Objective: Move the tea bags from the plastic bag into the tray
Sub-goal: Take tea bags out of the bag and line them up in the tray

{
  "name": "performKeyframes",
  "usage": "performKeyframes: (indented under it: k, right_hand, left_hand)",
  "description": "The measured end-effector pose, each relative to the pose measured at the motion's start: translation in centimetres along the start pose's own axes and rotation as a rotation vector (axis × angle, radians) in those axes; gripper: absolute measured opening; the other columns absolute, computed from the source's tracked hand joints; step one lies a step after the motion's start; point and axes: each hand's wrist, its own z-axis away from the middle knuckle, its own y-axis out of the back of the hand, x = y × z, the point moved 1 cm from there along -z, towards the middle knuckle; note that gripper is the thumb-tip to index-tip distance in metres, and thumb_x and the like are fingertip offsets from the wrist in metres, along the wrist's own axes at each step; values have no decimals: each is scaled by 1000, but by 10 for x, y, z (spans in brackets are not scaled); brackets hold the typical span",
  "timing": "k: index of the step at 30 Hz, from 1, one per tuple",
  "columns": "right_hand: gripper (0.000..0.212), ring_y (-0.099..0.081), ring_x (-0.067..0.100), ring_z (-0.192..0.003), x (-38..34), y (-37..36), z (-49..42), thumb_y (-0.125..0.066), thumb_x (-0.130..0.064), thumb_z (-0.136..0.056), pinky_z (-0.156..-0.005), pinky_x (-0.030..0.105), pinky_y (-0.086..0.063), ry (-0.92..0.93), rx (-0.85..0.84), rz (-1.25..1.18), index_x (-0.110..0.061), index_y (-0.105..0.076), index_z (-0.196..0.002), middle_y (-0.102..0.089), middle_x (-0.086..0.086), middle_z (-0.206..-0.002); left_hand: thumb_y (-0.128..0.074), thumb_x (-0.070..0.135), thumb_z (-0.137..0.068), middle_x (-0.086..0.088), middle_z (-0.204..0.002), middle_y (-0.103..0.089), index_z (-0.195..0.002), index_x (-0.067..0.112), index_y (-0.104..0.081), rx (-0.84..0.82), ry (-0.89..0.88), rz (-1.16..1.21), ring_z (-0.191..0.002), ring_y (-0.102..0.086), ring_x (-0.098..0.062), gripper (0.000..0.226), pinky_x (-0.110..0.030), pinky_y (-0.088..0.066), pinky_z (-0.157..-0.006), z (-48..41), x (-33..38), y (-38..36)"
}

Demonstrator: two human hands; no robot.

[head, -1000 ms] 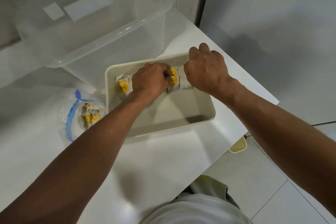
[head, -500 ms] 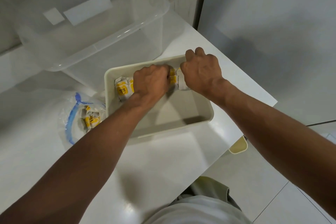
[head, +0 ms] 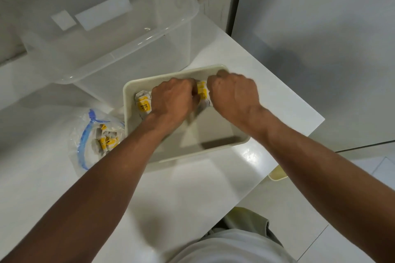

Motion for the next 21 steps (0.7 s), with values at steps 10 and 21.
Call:
performKeyframes:
  k: [10,21]
  right_hand:
    - [31,-60,27,-114,-30,-14,26,-47,-11,-97,-86,34,-49,-18,-350,-8,-11,-60,-125,-54,13,-132]
    - [25,-61,28,-112,-35,-21,19,-47,-16,-100,-79,35,-48,50,-389,5,-11,-63,-119,-62,11,-123]
  left_hand:
    - [-54,43,-92,0,-118,-68,-143,43,-37,-312,-269,-50,-104,-65,-28,53,-32,-43,-66,41,-5,-5]
    - [-49,38,-98,-2,-104,-69,-109,22,-65,-401,-273,-231,-92,-66,-26,25,-31,-37,-59,41,8,-15]
